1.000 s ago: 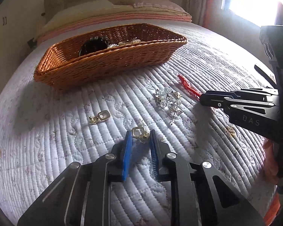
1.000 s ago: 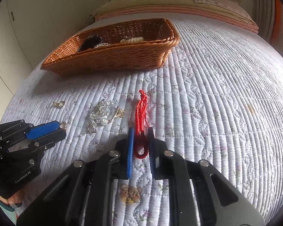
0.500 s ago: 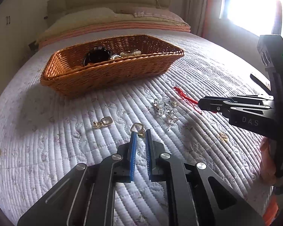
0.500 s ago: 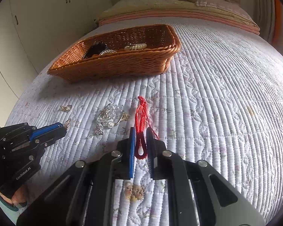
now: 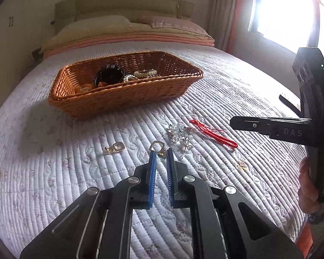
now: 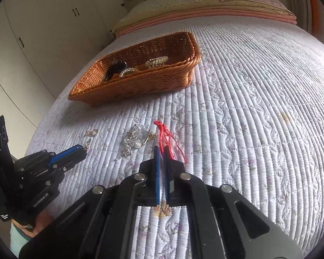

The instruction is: Organize jewelry

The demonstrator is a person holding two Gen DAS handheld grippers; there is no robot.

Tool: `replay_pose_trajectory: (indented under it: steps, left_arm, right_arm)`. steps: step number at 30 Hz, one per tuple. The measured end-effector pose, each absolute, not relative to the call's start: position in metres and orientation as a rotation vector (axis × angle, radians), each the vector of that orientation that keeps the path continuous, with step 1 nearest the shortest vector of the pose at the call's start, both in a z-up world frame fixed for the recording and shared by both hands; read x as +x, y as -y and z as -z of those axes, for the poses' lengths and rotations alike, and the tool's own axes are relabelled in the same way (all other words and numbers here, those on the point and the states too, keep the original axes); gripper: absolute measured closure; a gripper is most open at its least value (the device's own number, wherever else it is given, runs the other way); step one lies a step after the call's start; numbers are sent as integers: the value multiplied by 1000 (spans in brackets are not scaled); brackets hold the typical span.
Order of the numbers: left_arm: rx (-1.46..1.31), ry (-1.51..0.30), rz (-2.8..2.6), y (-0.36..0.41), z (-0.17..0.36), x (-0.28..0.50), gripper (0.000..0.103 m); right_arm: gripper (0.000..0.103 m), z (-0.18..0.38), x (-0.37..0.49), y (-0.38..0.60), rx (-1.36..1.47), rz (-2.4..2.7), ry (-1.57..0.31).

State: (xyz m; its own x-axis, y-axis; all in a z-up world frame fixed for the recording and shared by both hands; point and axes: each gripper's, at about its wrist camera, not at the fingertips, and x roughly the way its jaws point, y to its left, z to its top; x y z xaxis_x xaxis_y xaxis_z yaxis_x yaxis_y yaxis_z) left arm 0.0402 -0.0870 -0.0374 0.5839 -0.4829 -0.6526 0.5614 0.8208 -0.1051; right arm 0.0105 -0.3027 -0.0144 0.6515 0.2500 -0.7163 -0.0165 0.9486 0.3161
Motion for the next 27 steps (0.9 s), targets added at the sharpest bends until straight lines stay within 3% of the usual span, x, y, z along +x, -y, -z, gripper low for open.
replay_pose_trajectory:
  steps: [14, 16, 19, 21, 27]
  left_arm:
    - [81, -744, 630, 82, 42, 45, 95]
    - [78, -745, 632, 82, 43, 46, 95]
    - [69, -749, 634, 82, 44, 47, 95]
    - [56, -752, 637, 80, 44, 49, 95]
    - [34, -756, 635, 76, 44, 51, 94]
  right_arm:
    - [93, 35, 37, 276, 47, -219, -998]
    - [86, 36, 39, 276, 25, -218, -1011]
    - [67, 26, 37, 282, 60, -232, -973]
    - [47, 16, 31, 289, 107, -256, -911]
    - [47, 35, 49, 275, -33, -213, -1047]
